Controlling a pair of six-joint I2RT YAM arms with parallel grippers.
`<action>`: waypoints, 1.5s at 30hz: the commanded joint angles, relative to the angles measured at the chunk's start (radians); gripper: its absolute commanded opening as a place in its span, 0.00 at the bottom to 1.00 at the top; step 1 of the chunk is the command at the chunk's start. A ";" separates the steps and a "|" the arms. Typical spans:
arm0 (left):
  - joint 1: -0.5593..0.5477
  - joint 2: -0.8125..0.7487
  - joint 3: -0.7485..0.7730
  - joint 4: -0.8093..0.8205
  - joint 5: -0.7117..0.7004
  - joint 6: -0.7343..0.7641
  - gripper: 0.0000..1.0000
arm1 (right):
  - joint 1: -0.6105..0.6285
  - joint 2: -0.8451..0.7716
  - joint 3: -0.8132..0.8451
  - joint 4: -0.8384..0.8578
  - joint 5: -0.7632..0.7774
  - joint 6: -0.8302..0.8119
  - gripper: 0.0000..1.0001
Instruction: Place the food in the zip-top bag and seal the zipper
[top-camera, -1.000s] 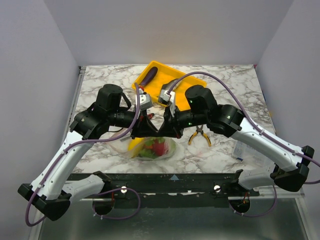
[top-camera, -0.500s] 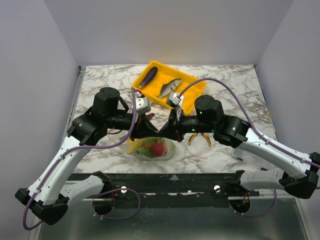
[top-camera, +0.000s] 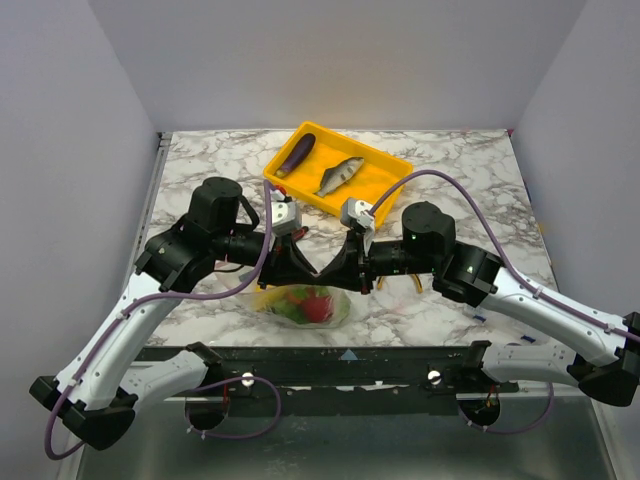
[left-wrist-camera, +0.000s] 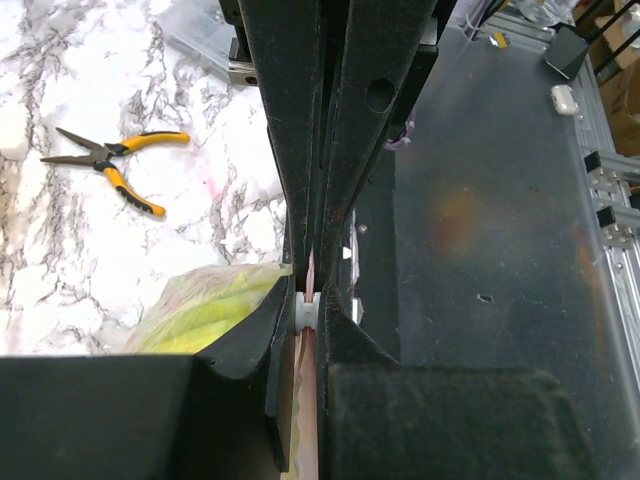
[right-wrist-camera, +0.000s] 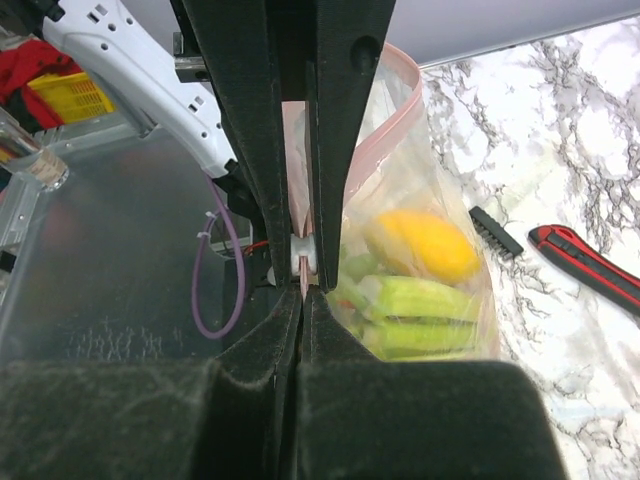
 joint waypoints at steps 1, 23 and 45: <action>0.015 0.014 0.050 -0.096 0.038 0.014 0.05 | -0.014 -0.030 0.027 -0.007 -0.034 -0.048 0.00; 0.036 -0.076 -0.029 -0.168 -0.172 -0.021 0.00 | 0.003 -0.066 -0.006 -0.011 0.069 -0.089 0.00; 0.040 -0.029 0.057 -0.072 -0.070 -0.043 0.00 | 0.001 0.291 0.464 -0.596 -0.029 -0.138 0.52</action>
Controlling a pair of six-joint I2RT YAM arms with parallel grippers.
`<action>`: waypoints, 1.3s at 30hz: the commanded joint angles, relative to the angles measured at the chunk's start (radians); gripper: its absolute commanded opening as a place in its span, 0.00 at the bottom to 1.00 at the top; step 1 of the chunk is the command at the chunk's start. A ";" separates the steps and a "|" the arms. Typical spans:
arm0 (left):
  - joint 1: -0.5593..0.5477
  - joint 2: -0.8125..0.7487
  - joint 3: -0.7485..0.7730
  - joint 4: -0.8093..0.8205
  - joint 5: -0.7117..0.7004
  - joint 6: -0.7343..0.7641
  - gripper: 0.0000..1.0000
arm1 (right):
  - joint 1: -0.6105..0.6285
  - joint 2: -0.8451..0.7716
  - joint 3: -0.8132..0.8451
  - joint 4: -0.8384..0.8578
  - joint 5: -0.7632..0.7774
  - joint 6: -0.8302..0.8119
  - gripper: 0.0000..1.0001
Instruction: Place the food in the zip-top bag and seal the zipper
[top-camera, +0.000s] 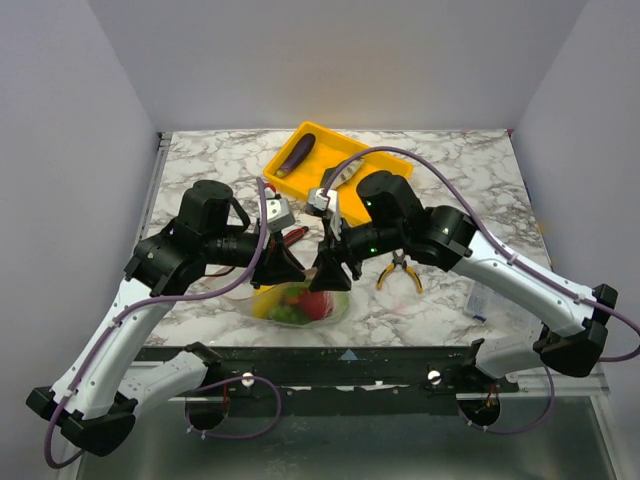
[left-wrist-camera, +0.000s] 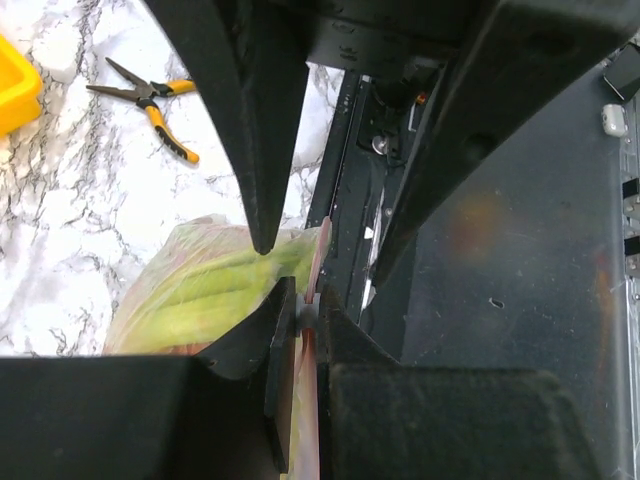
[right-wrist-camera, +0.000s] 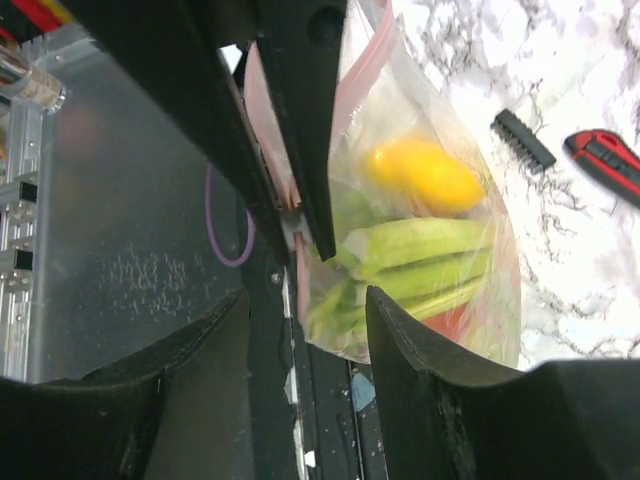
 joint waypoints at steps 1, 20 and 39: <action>0.005 -0.003 0.034 0.032 0.059 0.006 0.00 | 0.002 0.053 0.101 -0.137 0.012 -0.057 0.51; 0.005 -0.001 0.040 0.019 0.073 0.011 0.00 | 0.013 0.211 0.310 -0.275 -0.128 -0.203 0.23; 0.007 0.022 0.051 -0.008 -0.044 -0.035 0.00 | 0.114 -0.082 -0.126 0.295 0.779 0.095 0.00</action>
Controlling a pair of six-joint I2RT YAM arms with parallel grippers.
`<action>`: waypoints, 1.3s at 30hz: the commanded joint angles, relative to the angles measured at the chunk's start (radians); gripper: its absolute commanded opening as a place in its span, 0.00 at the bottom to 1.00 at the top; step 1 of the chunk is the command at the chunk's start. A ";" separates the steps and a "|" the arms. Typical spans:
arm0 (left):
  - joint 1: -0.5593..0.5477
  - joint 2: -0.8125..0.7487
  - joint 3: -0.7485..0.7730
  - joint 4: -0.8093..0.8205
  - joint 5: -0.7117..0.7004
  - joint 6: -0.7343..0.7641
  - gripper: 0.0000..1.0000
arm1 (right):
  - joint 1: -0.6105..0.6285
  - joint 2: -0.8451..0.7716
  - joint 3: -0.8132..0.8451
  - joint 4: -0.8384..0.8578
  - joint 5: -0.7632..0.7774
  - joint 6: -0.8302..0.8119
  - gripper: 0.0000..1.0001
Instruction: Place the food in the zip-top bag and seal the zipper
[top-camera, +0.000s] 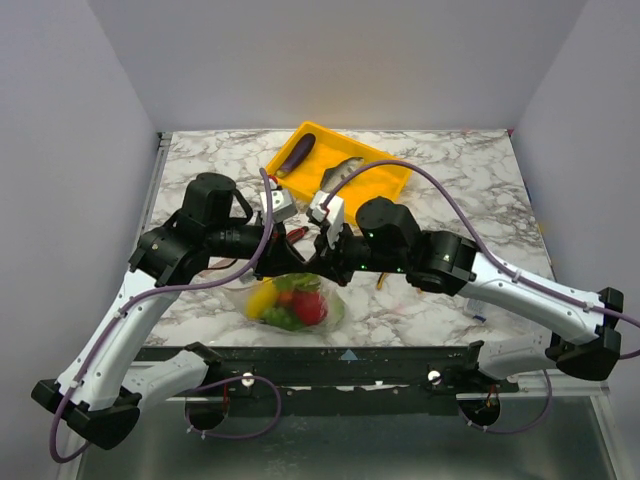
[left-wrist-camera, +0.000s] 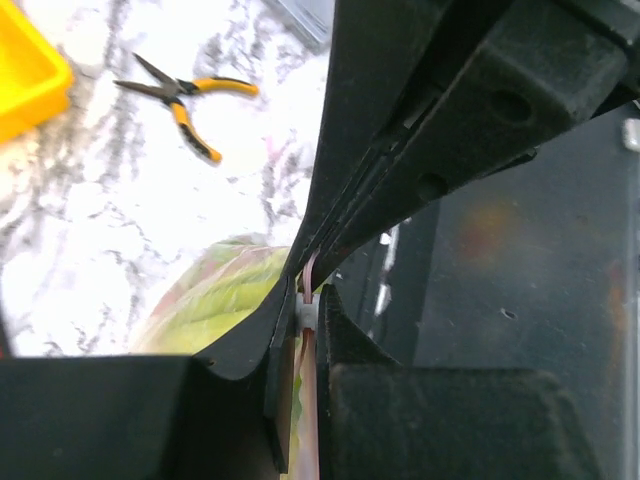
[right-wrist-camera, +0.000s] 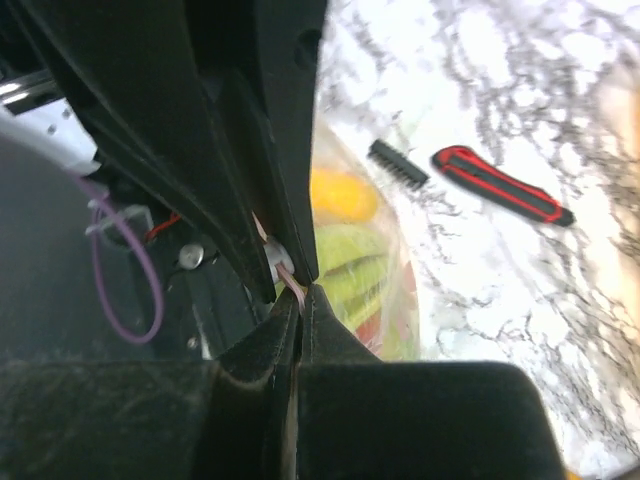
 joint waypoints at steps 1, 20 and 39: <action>-0.007 -0.020 0.014 0.024 -0.056 -0.041 0.00 | -0.013 -0.061 -0.073 0.206 0.391 0.085 0.00; -0.006 -0.011 0.032 -0.083 -0.203 -0.019 0.00 | -0.014 -0.089 -0.193 0.271 0.661 0.045 0.00; -0.007 -0.093 0.014 -0.042 -0.163 0.003 0.00 | -0.018 0.168 0.231 -0.281 -0.157 -0.191 0.56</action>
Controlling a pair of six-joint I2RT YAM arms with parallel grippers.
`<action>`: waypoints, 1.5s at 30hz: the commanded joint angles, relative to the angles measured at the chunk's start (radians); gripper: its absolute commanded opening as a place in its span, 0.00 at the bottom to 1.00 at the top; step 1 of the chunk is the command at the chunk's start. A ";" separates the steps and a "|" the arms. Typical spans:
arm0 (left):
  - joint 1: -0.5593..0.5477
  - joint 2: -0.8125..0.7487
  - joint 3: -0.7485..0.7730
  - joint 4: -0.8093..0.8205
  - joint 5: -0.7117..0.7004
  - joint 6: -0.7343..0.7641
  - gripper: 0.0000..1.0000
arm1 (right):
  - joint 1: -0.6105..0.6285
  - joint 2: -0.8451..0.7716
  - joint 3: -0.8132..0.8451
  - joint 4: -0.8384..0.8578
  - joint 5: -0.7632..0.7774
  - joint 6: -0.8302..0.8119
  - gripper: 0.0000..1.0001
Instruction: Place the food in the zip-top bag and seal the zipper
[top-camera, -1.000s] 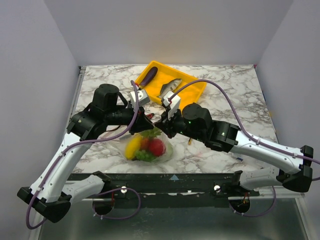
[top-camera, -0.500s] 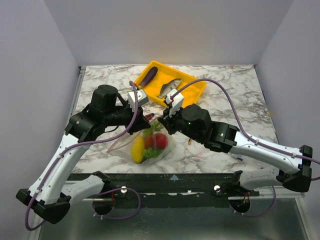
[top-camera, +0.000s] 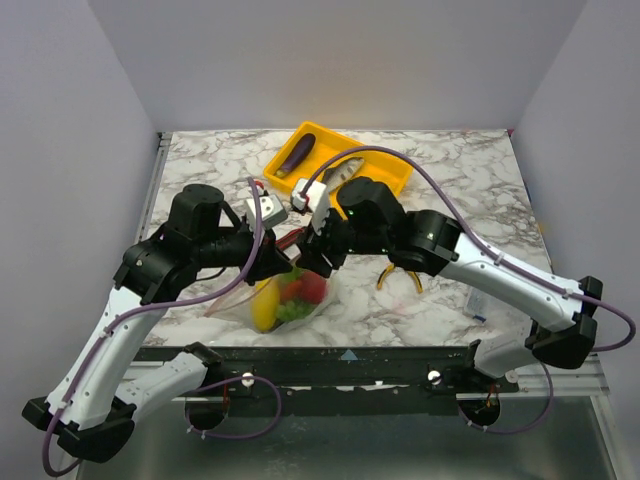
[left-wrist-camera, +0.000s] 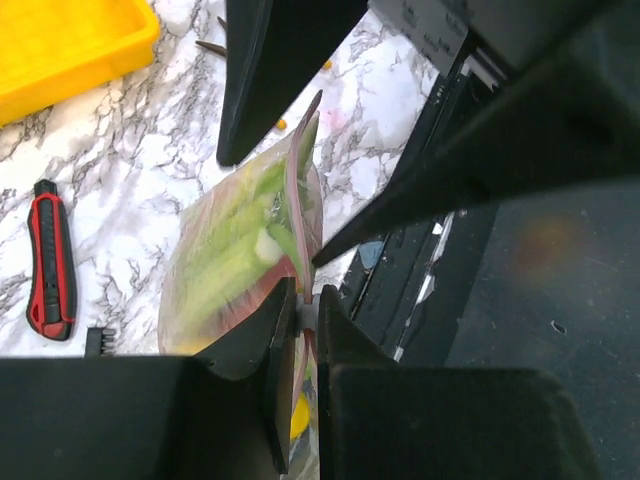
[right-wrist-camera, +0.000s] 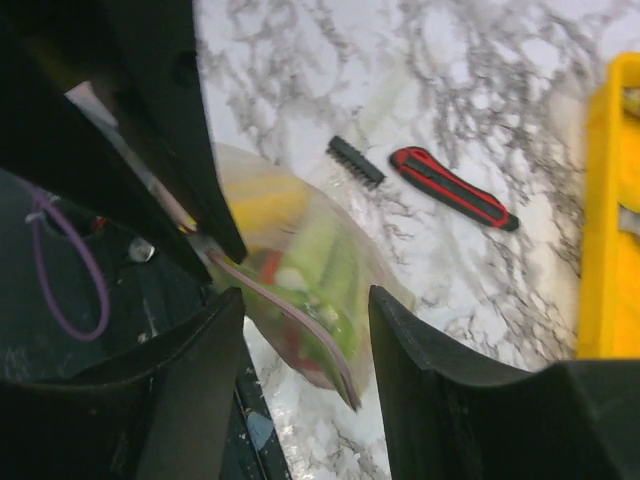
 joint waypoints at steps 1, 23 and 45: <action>-0.006 -0.012 0.026 -0.016 0.058 0.017 0.00 | 0.002 0.112 0.152 -0.253 -0.269 -0.135 0.56; -0.005 -0.057 -0.018 0.062 0.042 -0.021 0.00 | 0.014 0.045 -0.048 0.068 0.137 0.005 0.00; -0.006 -0.109 -0.017 -0.032 -0.127 -0.028 0.00 | -0.050 -0.146 -0.243 0.139 0.592 0.093 0.00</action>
